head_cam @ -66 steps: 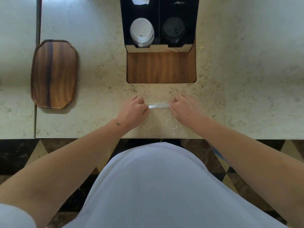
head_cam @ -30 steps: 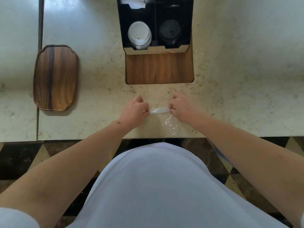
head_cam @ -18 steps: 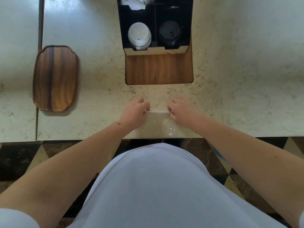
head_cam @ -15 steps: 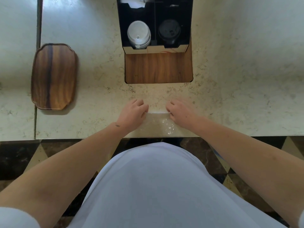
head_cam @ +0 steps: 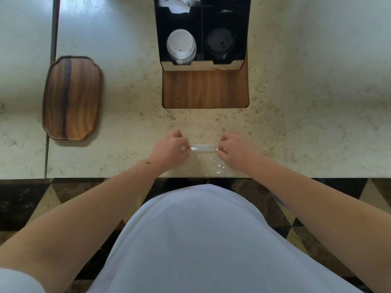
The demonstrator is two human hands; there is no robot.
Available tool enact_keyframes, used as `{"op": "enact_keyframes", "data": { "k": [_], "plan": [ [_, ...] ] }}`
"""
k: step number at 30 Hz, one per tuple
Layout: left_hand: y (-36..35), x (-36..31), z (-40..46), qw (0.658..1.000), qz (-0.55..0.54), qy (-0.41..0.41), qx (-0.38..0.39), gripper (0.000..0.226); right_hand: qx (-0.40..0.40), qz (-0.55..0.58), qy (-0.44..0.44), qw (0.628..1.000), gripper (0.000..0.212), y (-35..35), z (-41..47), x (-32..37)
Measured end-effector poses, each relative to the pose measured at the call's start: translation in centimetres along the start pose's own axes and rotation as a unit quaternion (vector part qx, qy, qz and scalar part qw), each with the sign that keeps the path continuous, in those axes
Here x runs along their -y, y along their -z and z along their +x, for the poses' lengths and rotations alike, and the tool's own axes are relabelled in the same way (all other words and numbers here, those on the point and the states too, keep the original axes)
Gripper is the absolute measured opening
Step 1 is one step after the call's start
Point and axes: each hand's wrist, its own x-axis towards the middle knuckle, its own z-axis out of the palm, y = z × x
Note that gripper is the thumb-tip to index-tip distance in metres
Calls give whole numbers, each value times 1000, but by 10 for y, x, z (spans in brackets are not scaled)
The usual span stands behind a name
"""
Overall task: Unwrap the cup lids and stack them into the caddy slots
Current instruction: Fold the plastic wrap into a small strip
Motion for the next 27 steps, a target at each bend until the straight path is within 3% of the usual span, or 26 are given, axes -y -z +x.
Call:
{"op": "enact_keyframes", "data": {
  "k": [2,8,12,20,23,27],
  "plan": [
    [0,-1,3,1000,-11,22,18,14,24,50,-44,997,10,1,6,-2],
    [1,-1,7,999,-11,35,35,16,75,108,-102,986,16,4,12,-8],
    [3,0,7,997,0,30,70,12,85,96,-74,989,6,3,9,-10],
    [-5,5,-7,999,6,-4,51,8,50,113,-65,990,17,-3,-6,-13],
    [-6,6,-12,997,38,-58,21,6,32,80,-26,996,10,-1,-13,-11],
    [-11,12,-20,984,98,-145,-33,7,-19,-64,68,995,7,-4,-32,-5]
  ]
}}
